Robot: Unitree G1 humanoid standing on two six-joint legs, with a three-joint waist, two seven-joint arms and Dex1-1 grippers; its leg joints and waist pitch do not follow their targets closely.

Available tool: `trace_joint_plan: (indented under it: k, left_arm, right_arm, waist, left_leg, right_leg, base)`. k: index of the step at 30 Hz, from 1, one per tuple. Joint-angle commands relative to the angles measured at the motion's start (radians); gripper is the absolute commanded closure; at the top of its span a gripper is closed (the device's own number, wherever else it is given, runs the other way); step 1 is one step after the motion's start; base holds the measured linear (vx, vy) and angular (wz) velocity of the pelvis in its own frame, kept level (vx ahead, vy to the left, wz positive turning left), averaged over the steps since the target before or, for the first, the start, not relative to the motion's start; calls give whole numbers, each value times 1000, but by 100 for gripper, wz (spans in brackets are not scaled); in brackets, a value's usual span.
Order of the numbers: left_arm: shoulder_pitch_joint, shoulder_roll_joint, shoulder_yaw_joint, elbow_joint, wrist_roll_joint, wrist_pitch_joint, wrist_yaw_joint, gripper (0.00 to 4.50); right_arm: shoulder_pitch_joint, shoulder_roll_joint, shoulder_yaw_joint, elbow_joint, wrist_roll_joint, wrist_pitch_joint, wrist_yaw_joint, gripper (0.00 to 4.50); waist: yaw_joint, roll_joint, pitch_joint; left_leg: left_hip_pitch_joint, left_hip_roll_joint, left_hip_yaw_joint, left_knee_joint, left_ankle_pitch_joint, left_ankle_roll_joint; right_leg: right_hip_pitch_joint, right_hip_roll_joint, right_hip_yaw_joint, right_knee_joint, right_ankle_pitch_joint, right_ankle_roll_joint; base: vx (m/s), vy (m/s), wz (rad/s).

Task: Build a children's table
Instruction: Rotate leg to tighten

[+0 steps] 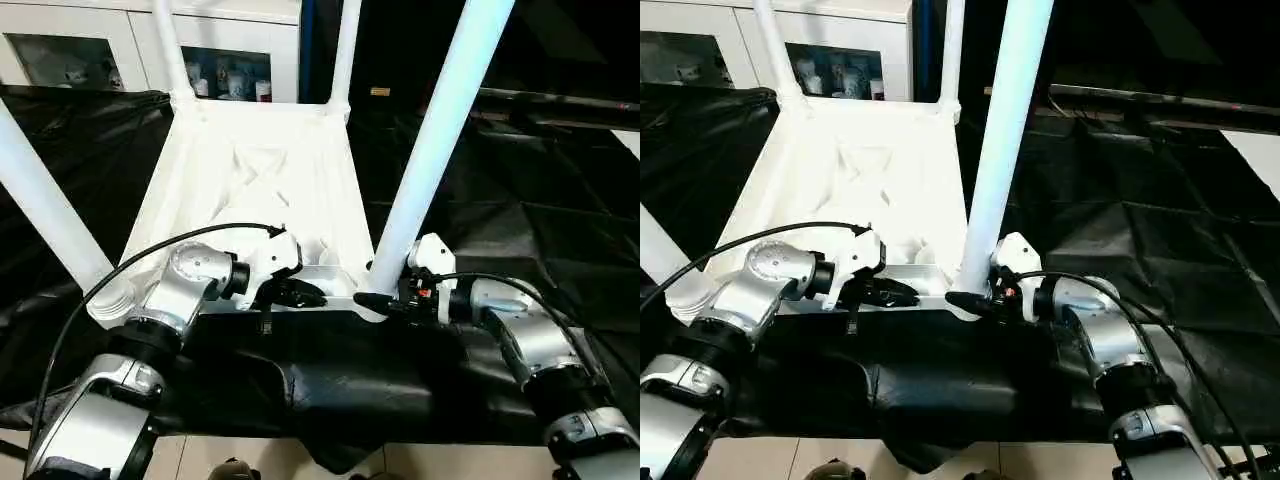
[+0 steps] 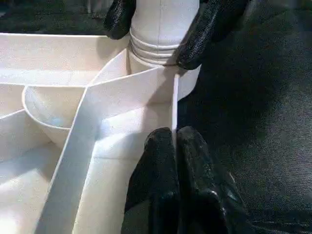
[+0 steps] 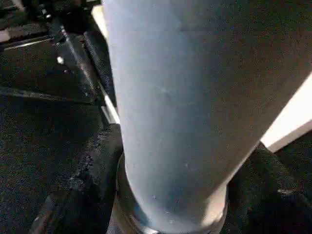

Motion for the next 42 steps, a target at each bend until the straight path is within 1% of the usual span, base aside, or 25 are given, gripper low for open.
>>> trace_joint_plan:
  k: [1,2,5,7,8,10,12,14,15,21,23,24,26,27,28,31,32,33,36,37,38,39,40,41,42]
  left_arm:
    - [-9,-27,8,33,28,12,125,450]
    - [-15,-33,11,45,38,19,162,450]
    - [-54,-101,35,103,58,49,343,450]
    - [-65,-134,36,121,64,70,400,450]
    - [-77,-173,31,141,71,85,446,450]
    - [-91,-226,20,160,77,94,487,450]
    - [-103,-282,4,165,79,90,493,450]
    - [-107,-292,0,170,81,85,494,450]
    - [-115,-303,-5,180,86,75,491,450]
    - [-120,-274,3,185,87,52,464,450]
    - [-109,-244,0,167,78,23,398,450]
    - [-94,-212,-6,142,62,-11,314,450]
    - [-85,-196,-7,125,48,-17,265,450]
    - [-76,-179,-11,109,38,-20,220,450]
    - [-70,-161,-17,96,34,-23,181,450]
    - [-52,-107,-32,66,22,-20,73,450]
    - [-43,-83,-40,52,17,-14,22,450]
    - [-32,-57,-50,35,11,-11,-37,450]
    - [-22,-30,-56,21,6,-6,-86,450]
    - [-18,-14,-54,11,1,3,-108,450]
    - [-16,-8,-50,5,-2,6,-117,450]
    - [-16,-5,-46,2,-5,10,-118,450]
    - [-15,-2,-43,0,-6,10,-116,450]
    - [-16,-1,-40,-1,-6,9,-112,450]
    - [-16,-1,-38,-1,-8,10,-108,450]
  right_arm:
    - [15,24,4,23,-19,19,-66,184]
    - [14,35,-3,37,-27,19,-103,184]
    - [-8,119,-52,122,-56,45,-357,184]
    - [-19,157,-76,148,-61,59,-467,184]
    - [-38,196,-98,180,-63,80,-580,184]
    - [-67,239,-103,217,-76,96,-673,184]
    - [-95,285,-82,242,-93,86,-697,184]
    - [-102,293,-79,249,-98,78,-700,184]
    - [-115,299,-79,261,-102,56,-689,129]
    - [-131,262,-93,253,-78,4,-589,71]
    - [-122,219,-93,224,-54,-4,-500,71]
    - [-105,168,-81,189,-39,-16,-398,71]
    - [-92,138,-73,165,-29,-21,-332,71]
    - [-78,108,-64,140,-22,-20,-268,71]
    - [-63,77,-52,114,-16,-22,-205,71]
    - [-29,0,-27,54,-8,-25,-70,71]
    - [-20,-21,-24,40,-6,-26,-34,71]
    - [-15,-40,-25,33,0,-25,2,71]
    - [-14,-53,-31,27,10,-25,35,71]
    - [-16,-57,-34,20,19,-21,49,71]
    - [-16,-60,-33,15,26,-14,62,71]
    - [-17,-62,-28,13,28,-10,73,71]
    - [-17,-63,-24,11,29,-6,80,71]
    - [-18,-61,-21,13,30,-3,83,98]
    - [-19,-59,-20,15,29,-2,84,98]
  waist:
    - [-3,-8,-53]
    - [-4,-8,-53]
    - [-13,-2,-47]
    - [-21,-4,-48]
    - [-24,-3,-48]
    - [-35,-1,-51]
    - [-36,-1,-53]
    - [-33,-1,-54]
    - [-33,-2,-55]
    - [-32,-3,-57]
    - [-33,-2,-56]
    - [-29,-4,-59]
    - [-29,-4,-59]
    - [-26,-3,-59]
    - [-22,-8,-60]
    - [-11,-5,-62]
    - [-12,-2,-62]
    - [-5,-3,-63]
    - [-1,-3,-59]
    - [0,-7,-59]
    - [-1,-6,-57]
    - [-1,-11,-57]
    - [0,-10,-57]
    - [0,-14,-57]
    - [0,-15,-57]
  left_leg:
    - [7,47,-22,-61,-184,42]
    - [7,46,-23,-63,-198,37]
    - [15,47,-28,-67,-258,3]
    - [16,45,-34,-68,-291,-11]
    - [17,46,-34,-69,-292,-11]
    - [15,45,-34,-70,-291,-14]
    - [13,42,-31,-65,-278,-5]
    - [12,40,-28,-63,-265,11]
    - [11,40,-28,-63,-263,18]
    - [7,42,-28,-63,-247,36]
    - [5,42,-28,-63,-249,39]
    - [3,42,-27,-60,-238,57]
    - [2,43,-24,-59,-217,69]
    - [3,44,-24,-58,-210,70]
    - [0,42,-23,-55,-190,82]
    - [2,47,-21,-54,-154,98]
    - [2,47,-20,-54,-151,98]
    - [4,51,-20,-55,-146,96]
    - [4,54,-17,-56,-160,83]
    - [5,55,-18,-57,-171,73]
    - [6,55,-18,-59,-178,70]
    - [4,53,-18,-57,-182,64]
    - [4,53,-19,-58,-183,62]
    - [3,52,-19,-58,-176,60]
    - [4,52,-19,-58,-169,60]
  right_leg:
    - [45,-91,55,-84,-281,-161]
    - [47,-94,54,-88,-311,-154]
    - [37,-94,54,-101,-431,-127]
    - [37,-97,52,-108,-498,-100]
    - [34,-97,54,-110,-498,-99]
    - [34,-94,55,-106,-455,-113]
    - [36,-94,57,-103,-413,-123]
    - [38,-93,59,-102,-373,-128]
    - [38,-93,59,-102,-364,-129]
    - [44,-93,57,-97,-337,-141]
    - [45,-92,57,-97,-332,-144]
    - [51,-93,57,-96,-304,-148]
    - [51,-91,57,-90,-256,-167]
    - [52,-93,57,-89,-247,-172]
    - [58,-92,57,-87,-227,-172]
    - [55,-91,57,-78,-170,-192]
    - [53,-89,57,-77,-159,-198]
    - [54,-88,55,-74,-144,-205]
    - [51,-88,54,-69,-147,-220]
    - [51,-90,53,-71,-168,-215]
    - [50,-91,53,-73,-185,-213]
    - [51,-92,54,-76,-213,-201]
    - [51,-94,54,-76,-225,-198]
    - [51,-93,54,-77,-234,-190]
    - [51,-93,55,-77,-234,-185]
  base:
    - [0,0,0]
    - [0,0,0]
    - [0,0,0]
    - [0,0,0]
    - [0,0,0]
    - [0,0,0]
    - [0,0,0]
    - [0,0,0]
    - [0,0,0]
    - [0,0,0]
    - [0,0,0]
    - [0,0,0]
    - [0,0,0]
    - [0,0,0]
    - [0,0,0]
    - [0,0,0]
    - [0,0,0]
    - [0,0,0]
    - [0,0,0]
    - [0,0,0]
    - [0,0,0]
    - [0,0,0]
    - [0,0,0]
    - [0,0,0]
    - [0,0,0]
